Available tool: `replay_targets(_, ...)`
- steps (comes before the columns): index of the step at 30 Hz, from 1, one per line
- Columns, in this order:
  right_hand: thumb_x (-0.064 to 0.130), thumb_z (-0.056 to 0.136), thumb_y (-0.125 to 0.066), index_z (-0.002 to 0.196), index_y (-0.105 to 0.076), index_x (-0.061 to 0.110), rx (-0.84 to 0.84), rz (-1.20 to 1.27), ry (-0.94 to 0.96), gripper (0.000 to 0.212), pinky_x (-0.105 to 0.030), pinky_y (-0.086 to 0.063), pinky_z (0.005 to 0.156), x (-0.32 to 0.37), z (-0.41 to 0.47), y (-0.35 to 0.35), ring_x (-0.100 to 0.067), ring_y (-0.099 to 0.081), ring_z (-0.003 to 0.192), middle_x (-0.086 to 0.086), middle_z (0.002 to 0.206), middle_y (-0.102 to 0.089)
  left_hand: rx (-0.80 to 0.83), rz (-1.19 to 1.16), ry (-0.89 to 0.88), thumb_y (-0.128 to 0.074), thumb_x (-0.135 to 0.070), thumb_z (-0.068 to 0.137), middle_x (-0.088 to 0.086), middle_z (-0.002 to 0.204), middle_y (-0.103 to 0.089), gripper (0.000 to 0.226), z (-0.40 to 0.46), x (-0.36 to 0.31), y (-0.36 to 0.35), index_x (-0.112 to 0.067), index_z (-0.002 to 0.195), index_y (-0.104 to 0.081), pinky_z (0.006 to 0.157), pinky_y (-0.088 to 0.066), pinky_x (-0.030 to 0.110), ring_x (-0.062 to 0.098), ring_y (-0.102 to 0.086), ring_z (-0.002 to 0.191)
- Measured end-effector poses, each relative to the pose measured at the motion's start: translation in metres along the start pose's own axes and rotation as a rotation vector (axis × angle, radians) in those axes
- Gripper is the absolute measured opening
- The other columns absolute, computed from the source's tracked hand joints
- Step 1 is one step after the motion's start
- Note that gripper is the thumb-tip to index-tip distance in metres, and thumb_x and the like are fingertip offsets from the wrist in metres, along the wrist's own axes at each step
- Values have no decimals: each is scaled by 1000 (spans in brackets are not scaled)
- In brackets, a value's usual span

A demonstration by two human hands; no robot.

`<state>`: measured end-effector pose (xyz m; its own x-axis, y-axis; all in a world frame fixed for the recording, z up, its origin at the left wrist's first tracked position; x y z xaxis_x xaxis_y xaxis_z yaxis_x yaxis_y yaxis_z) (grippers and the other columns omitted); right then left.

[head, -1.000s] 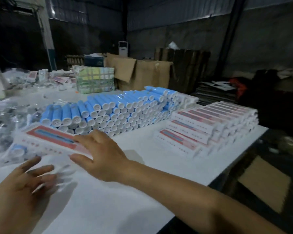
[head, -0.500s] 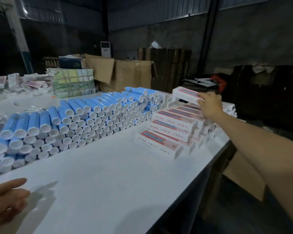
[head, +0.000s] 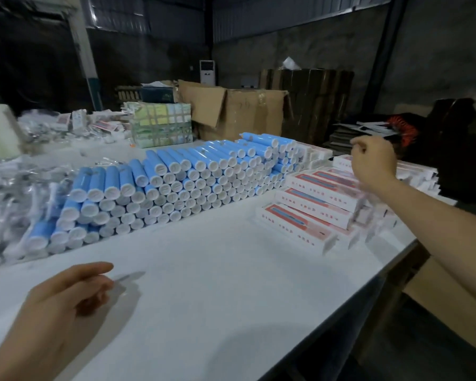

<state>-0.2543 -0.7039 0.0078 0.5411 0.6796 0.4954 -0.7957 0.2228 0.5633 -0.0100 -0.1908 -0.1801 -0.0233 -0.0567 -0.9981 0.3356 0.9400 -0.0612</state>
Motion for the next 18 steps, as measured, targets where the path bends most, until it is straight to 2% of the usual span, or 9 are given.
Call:
replay_targets(3, 11, 92, -47, 101, -71, 10, 44, 321, 107, 26, -26, -44, 76, 94, -33, -17, -20, -60, 88, -8, 100, -69, 7, 7, -82, -53, 11, 85, 11, 66, -67, 22, -17, -18, -8, -2, 90, -69, 56, -44, 23, 21, -52, 59)
replay_targets(6, 5, 88, -51, 93, -73, 9, 218, 586, 217, 23, -28, -48, 77, 184, -94, -47, -18, -64, 81, -1, 82, -69, -9, -28, -64, -48, 17, 85, 8, 59, -63, 23, -20, -18, -8, 3, 87, -66, 49, -40, 16, 13, -51, 51)
replay_targets(8, 4, 87, -53, 90, -74, 8, 357, 655, 302, 22, -30, -50, 75, 233, -147, -70, -17, -64, 76, 5, 74, -67, -6, -53, -33, -43, 20, 86, 8, 54, -59, 26, -24, -20, -12, 6, 83, -64, 44, -38, 13, 8, -49, 45)
replay_targets(10, 6, 88, -54, 91, -74, 10, 505, 626, 422, 21, -32, -50, 73, 272, -203, -94, -18, -64, 76, 1, 77, -70, -16, -115, 11, -38, 23, 86, 14, 55, -56, 29, -27, -18, -14, 8, 79, -63, 44, -37, 14, 9, -46, 43)
replay_targets(12, 9, 88, -55, 95, -74, 12, 616, 576, 513, 21, -32, -49, 77, 295, -251, -115, -19, -64, 83, -2, 89, -73, -23, -180, 61, -34, 24, 84, 17, 57, -53, 31, -27, -14, -14, 9, 77, -60, 49, -35, 20, 13, -44, 42)
replay_targets(15, 11, 89, -54, 99, -73, 15, 693, 463, 610, 22, -29, -44, 80, 301, -292, -138, -18, -61, 94, 1, 100, -71, 5, -194, 81, -31, 25, 83, 16, 52, -55, 32, -26, -11, -16, 8, 77, -58, 58, -37, 27, 15, -49, 42)
replay_targets(18, 13, 91, -51, 97, -71, 17, 752, 308, 726, 22, -33, -43, 76, 299, -314, -152, -21, -55, 94, 0, 96, -66, 50, -176, 69, -32, 25, 81, 10, 49, -57, 34, -25, -11, -18, 5, 74, -59, 58, -39, 25, 14, -50, 44)
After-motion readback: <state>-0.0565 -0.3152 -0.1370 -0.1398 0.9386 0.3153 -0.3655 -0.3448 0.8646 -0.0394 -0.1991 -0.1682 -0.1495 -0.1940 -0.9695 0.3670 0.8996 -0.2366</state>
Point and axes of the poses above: each hand's wrist, its own z-axis towards the middle knuckle, its own y-axis out of the back of the hand, x = y × z, the point moved 10 cm from there along z, towards the middle knuckle
